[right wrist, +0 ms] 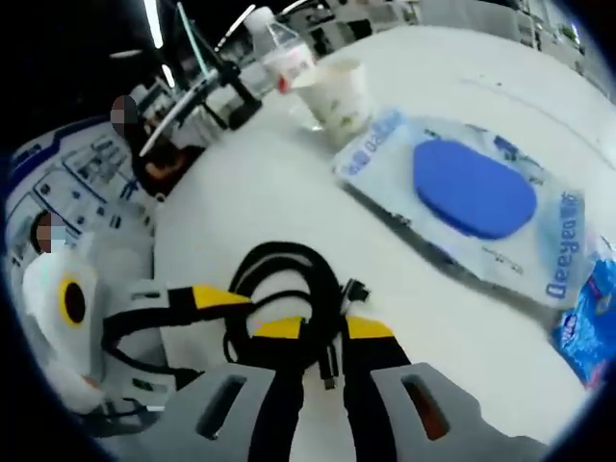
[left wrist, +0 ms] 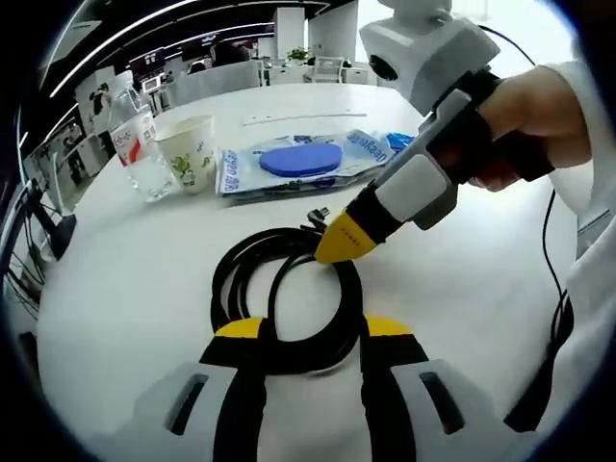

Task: Arrange the tabletop items into an orderly group along one side of the table until the central work area is clear of visible clutter.

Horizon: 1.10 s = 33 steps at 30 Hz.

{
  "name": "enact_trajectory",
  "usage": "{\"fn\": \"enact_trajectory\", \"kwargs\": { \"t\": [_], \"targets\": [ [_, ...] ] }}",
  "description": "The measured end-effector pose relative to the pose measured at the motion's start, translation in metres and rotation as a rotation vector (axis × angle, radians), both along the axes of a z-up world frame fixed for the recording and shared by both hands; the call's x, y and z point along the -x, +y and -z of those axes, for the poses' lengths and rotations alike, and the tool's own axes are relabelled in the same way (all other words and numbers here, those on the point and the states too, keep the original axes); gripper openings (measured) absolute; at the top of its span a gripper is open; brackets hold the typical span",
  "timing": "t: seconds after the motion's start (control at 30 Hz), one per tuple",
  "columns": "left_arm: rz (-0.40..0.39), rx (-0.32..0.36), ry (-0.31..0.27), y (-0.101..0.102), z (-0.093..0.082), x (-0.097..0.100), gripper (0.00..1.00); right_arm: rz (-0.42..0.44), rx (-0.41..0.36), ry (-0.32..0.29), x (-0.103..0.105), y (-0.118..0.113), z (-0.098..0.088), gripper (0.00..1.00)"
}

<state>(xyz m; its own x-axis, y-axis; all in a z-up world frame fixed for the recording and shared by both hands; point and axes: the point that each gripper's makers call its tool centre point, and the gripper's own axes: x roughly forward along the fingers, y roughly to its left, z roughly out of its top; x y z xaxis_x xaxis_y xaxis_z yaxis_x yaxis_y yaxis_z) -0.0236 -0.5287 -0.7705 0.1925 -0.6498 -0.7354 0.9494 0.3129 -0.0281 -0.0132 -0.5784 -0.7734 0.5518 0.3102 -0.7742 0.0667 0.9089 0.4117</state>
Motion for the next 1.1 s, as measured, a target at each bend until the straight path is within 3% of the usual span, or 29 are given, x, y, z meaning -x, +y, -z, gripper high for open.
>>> {"fn": "enact_trajectory", "kwargs": {
  "t": [0.1, 0.2, 0.3, 0.4, 0.6, 0.67, 0.7, 0.77, 0.87, 0.93, 1.0, 1.07, 1.1],
  "targets": [
    [0.000, -0.008, -0.002, -0.001, 0.001, 0.000, 0.36, 0.001, 0.007, 0.013, -0.001, -0.002, 0.001, 0.11],
    [-0.016, -0.001, 0.012, -0.002, 0.000, 0.000, 0.38, 0.088, -0.112, 0.038, 0.005, 0.000, -0.002, 0.10],
    [-0.001, 0.011, -0.021, -0.005, -0.008, 0.002, 0.40, 0.079, -0.069, -0.006, 0.007, -0.008, -0.005, 0.09],
    [-0.013, 0.029, -0.017, -0.005, -0.018, 0.004, 0.42, 0.126, -0.131, -0.031, 0.011, -0.007, -0.015, 0.08],
    [-0.130, 0.120, 0.020, 0.007, -0.035, -0.006, 0.61, 0.198, -0.185, -0.095, 0.021, -0.020, -0.036, 0.08],
    [-0.192, 0.186, 0.069, 0.010, -0.042, -0.008, 0.68, 0.219, -0.204, -0.114, 0.024, -0.025, -0.042, 0.08],
    [-0.234, 0.233, 0.138, 0.011, -0.045, -0.006, 0.73, 0.235, -0.219, -0.131, 0.026, -0.028, -0.048, 0.08],
    [-0.273, 0.288, 0.216, 0.011, -0.048, -0.003, 0.82, 0.245, -0.231, -0.149, 0.032, -0.031, -0.055, 0.07],
    [-0.256, 0.328, 0.284, 0.012, -0.049, 0.006, 0.91, 0.296, -0.257, -0.207, 0.037, -0.041, -0.072, 0.08],
    [-0.287, 0.396, 0.350, 0.008, -0.057, 0.011, 0.90, 0.347, -0.280, -0.251, 0.043, -0.049, -0.085, 0.08],
    [-0.301, 0.416, 0.394, 0.005, -0.059, 0.014, 0.89, 0.387, -0.336, -0.280, 0.049, -0.053, -0.099, 0.08],
    [-0.229, 0.397, 0.402, -0.004, -0.060, 0.026, 0.85, 0.403, -0.342, -0.323, 0.055, -0.059, -0.113, 0.08],
    [-0.189, 0.423, 0.447, -0.015, -0.066, 0.036, 0.82, 0.402, -0.338, -0.337, 0.059, -0.059, -0.119, 0.08]
  ]
}}
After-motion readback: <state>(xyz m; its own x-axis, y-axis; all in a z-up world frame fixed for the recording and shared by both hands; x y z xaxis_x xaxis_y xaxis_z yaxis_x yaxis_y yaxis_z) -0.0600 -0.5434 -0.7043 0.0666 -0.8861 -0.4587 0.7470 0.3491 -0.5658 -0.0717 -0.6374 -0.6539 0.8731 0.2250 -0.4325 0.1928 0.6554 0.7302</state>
